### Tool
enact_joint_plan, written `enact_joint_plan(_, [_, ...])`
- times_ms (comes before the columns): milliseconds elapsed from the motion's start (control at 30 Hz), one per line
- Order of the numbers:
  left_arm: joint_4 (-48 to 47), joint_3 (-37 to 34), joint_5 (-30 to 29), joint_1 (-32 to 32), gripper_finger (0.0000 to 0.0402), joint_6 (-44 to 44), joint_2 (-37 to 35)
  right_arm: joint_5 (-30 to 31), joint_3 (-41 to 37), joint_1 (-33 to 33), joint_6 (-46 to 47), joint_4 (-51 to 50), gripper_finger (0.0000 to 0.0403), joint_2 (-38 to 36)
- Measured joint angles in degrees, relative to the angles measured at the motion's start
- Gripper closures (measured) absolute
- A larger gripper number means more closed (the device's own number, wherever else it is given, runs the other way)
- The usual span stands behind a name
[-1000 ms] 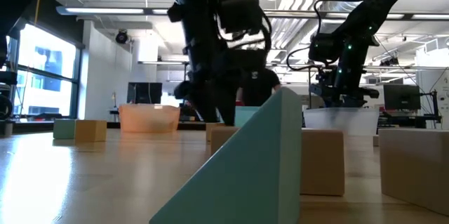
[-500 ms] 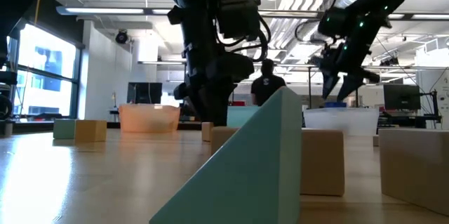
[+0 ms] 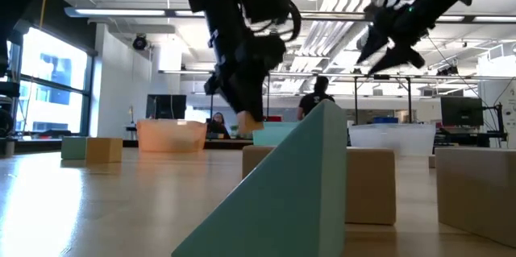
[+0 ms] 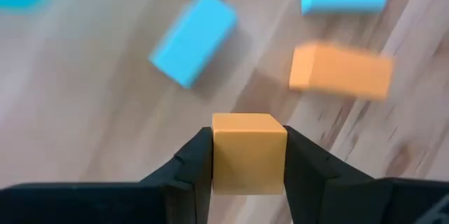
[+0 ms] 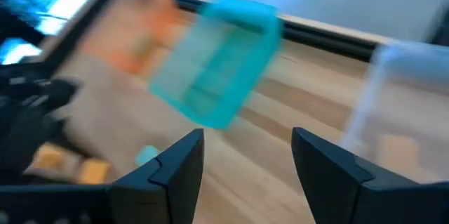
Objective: Sort & place blocks by color
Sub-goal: Put the yellow block into the blue bin
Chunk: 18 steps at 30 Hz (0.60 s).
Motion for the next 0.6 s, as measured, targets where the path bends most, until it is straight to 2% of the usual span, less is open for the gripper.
enact_joint_plan(300, [5.38,0.0,0.0,8.73,0.0296,5.56,-5.48,1.95,0.0,10.99,0.26,10.76,0.0201,-1.43])
enact_joint_plan(467, [8.51,0.01,1.63,13.3,0.0296,7.54,-7.13,7.91,0.0,15.68,0.41,16.98,0.0201,-1.43])
enact_joint_plan(600, [13.4,0.0,5.73,16.26,0.0296,7.59,-7.54,14.72,0.0,18.49,1.36,21.55,0.0201,-1.43])
